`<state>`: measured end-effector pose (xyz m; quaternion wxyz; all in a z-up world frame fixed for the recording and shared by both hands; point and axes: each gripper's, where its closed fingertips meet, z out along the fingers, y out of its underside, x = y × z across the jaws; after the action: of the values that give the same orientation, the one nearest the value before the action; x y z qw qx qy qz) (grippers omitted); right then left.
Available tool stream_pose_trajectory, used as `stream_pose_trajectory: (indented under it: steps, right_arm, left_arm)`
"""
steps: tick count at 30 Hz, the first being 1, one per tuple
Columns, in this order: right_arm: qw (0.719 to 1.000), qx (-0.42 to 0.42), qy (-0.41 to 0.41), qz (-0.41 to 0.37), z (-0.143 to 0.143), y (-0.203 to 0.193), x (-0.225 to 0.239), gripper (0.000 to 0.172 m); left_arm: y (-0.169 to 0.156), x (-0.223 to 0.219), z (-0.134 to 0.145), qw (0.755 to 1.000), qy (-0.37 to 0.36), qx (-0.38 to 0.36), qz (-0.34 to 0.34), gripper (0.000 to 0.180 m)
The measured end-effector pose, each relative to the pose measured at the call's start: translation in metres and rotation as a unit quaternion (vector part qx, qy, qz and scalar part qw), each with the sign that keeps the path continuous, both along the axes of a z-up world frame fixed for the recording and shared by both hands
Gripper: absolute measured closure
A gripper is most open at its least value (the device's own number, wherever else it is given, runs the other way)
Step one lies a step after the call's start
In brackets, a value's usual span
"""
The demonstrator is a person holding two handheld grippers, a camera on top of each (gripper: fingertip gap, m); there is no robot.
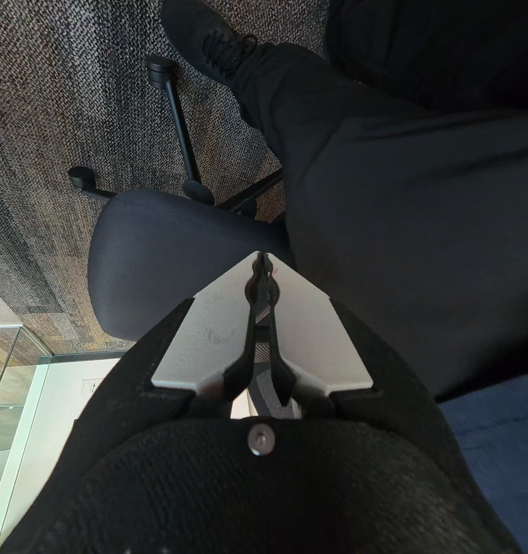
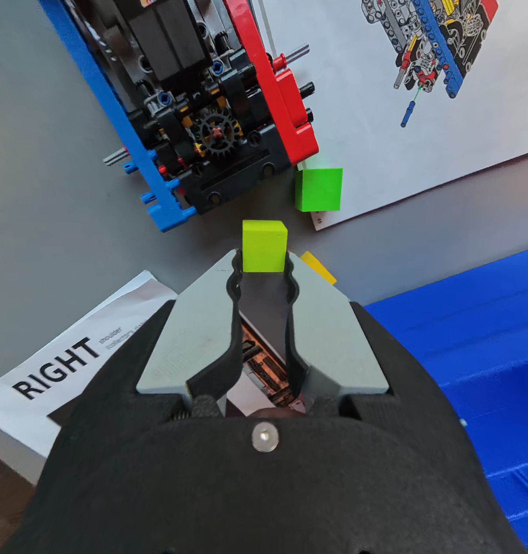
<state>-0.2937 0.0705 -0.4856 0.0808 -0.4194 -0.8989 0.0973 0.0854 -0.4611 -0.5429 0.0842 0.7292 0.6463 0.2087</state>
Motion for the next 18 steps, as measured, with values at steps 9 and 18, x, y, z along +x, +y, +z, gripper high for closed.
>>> stream_pose_trajectory:
  steps: [9,18]
  right_arm:
    - [0.993,-0.096,0.071,-0.008,0.064,-0.018,-0.009,0.146]
    - [0.993,-0.091,0.037,0.061,0.118,-0.081,-0.045,0.147]
  left_arm:
    - [0.005,0.0,-0.007,1.0,0.0,0.01,-0.003,0.18]
    - [0.011,-0.001,-0.013,1.0,0.007,0.02,0.008,0.18]
